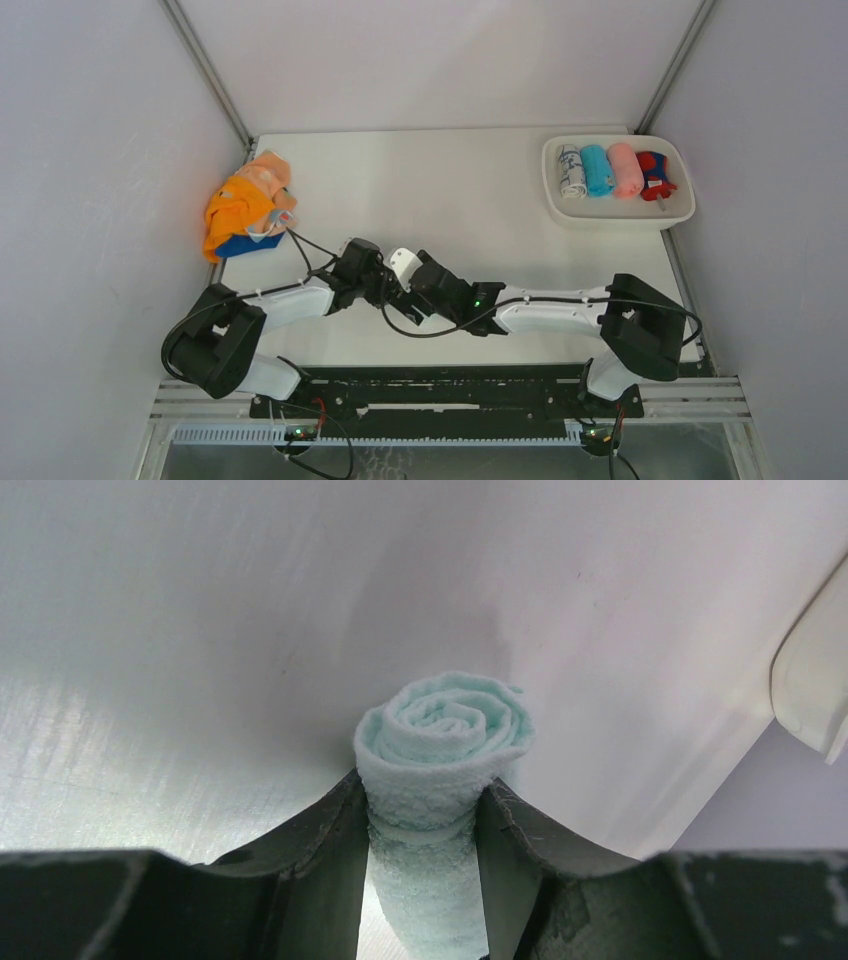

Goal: Roll the towels
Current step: Pick up the towel at the center of the board.

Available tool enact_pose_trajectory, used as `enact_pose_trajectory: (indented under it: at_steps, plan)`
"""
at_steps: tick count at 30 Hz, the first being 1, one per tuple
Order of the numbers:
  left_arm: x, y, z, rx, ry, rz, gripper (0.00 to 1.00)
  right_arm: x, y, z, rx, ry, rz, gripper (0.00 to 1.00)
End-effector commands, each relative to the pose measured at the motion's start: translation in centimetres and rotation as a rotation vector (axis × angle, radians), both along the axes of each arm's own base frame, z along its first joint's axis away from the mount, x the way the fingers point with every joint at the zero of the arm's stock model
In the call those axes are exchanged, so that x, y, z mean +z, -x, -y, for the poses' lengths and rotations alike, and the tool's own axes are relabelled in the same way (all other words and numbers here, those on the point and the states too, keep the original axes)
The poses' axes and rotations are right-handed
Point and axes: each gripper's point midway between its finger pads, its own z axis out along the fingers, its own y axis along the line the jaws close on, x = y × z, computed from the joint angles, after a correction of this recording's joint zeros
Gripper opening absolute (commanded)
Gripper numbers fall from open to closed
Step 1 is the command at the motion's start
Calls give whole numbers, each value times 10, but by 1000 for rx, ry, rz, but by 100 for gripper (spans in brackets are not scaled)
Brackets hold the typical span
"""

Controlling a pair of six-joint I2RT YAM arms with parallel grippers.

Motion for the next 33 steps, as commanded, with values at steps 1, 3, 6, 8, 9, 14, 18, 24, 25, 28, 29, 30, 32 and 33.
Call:
enact_pose_trajectory:
  at_steps: [1, 3, 6, 8, 9, 14, 18, 24, 25, 28, 29, 30, 32, 33]
  plan:
    - [-15, 14, -7, -25, -59, -57, 45, 21, 2, -23, 48, -76, 68, 73]
    - [-14, 15, -7, -25, -55, -57, 45, 10, 3, -26, 56, -59, 61, 74]
    - [-14, 15, -6, -24, -47, -56, 45, -4, 5, -30, 80, -40, 69, 77]
    - [-14, 15, -5, -24, -42, -57, 45, -13, 6, -31, 92, -24, 76, 77]
    - [-13, 15, -5, -24, -40, -55, 45, -20, 7, -32, 97, -9, 75, 77]
    - [-15, 15, -4, -23, -32, -61, 45, -40, 8, -33, 110, 43, 89, 78]
    - [-16, 16, -2, -27, -28, -68, 45, -53, 7, -31, 106, 74, 88, 75]
    - [-16, 16, -2, -29, -28, -66, 45, -71, 8, -21, 88, 129, 60, 69]
    - [-16, 16, -2, -28, -29, -65, 45, -73, 8, -18, 80, 140, 54, 69]
    - [-15, 16, -2, -28, -31, -63, 45, -75, 6, -12, 61, 162, 59, 69]
    - [-16, 16, -3, -29, -34, -66, 45, -74, 6, -11, 58, 161, 62, 69]
    - [-16, 16, -3, -29, -34, -65, 44, -71, 5, -10, 56, 159, 66, 69]
    - [-16, 17, -3, -30, -35, -67, 45, -66, 3, -10, 54, 157, 81, 70]
    - [-16, 17, -3, -30, -36, -67, 44, -64, 3, -10, 55, 158, 87, 70]
